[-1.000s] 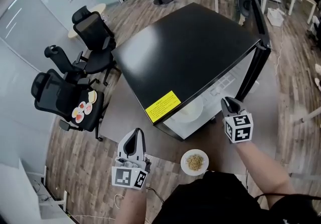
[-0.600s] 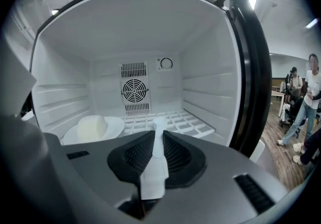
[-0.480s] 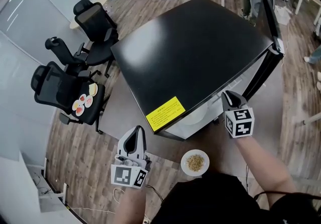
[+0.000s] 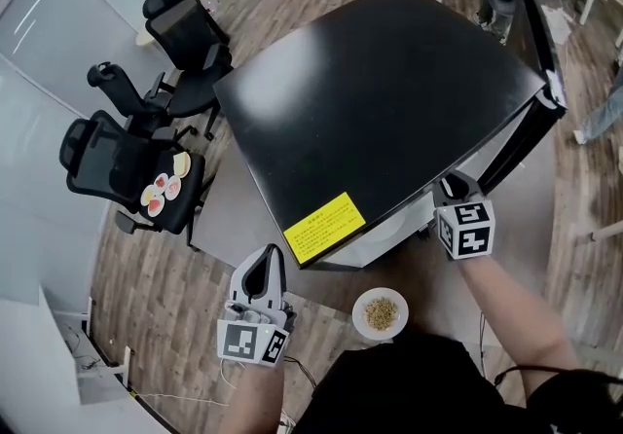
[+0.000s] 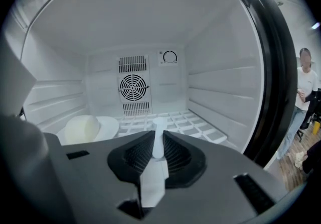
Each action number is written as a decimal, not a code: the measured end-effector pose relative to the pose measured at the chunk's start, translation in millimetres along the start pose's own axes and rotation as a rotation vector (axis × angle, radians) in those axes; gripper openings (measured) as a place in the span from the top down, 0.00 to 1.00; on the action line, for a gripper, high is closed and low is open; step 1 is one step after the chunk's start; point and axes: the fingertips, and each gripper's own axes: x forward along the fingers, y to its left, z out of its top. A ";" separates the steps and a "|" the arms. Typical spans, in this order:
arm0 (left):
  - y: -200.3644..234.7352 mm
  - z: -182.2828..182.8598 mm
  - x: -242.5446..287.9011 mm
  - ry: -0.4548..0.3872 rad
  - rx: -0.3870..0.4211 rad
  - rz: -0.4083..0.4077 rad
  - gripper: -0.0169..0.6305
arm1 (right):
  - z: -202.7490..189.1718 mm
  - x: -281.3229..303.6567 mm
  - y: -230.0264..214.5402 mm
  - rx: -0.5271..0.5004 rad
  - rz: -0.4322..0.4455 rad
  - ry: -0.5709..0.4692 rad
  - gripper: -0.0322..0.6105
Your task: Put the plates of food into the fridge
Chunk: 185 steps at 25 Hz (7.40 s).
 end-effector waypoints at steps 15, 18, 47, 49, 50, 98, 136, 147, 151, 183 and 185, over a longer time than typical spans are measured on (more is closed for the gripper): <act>4.2 1.6 -2.6 0.012 0.004 0.031 0.97 | 4.6 17.0 0.8 -0.035 0.025 0.017 0.86; 3.9 1.6 -5.0 0.013 0.003 0.035 0.97 | 2.5 18.1 1.6 -0.030 0.025 0.026 0.86; -22.5 22.8 -46.3 -0.033 0.088 -0.003 0.97 | 34.1 -42.6 21.0 -0.160 -0.007 -0.140 0.81; -23.1 27.6 -53.6 -0.052 0.073 -0.019 0.97 | 32.2 -51.5 23.5 -0.158 -0.018 -0.140 0.81; -21.8 30.5 -58.3 -0.063 0.073 -0.020 0.97 | 31.1 -55.8 25.5 -0.158 -0.021 -0.139 0.81; 10.5 -44.8 -257.7 0.019 0.082 -0.112 0.97 | -275.8 -221.2 211.3 0.537 -0.027 0.228 0.78; -12.3 -71.4 -252.6 0.143 0.116 -0.171 0.97 | -337.8 -179.6 227.8 1.232 0.150 0.073 0.92; -19.1 -65.4 -241.5 0.125 0.100 -0.181 0.97 | -313.6 -186.5 209.2 1.292 0.188 0.012 0.92; -23.7 -59.4 -237.1 0.109 0.091 -0.178 0.97 | -302.2 -192.4 194.6 1.282 0.183 -0.010 0.92; -29.4 -4.0 -134.5 0.013 0.012 -0.076 0.97 | -188.1 -126.4 102.7 1.189 0.257 -0.014 0.92; -26.6 -2.3 -127.8 0.014 0.014 -0.065 0.97 | -183.7 -115.9 100.8 1.186 0.268 -0.006 0.92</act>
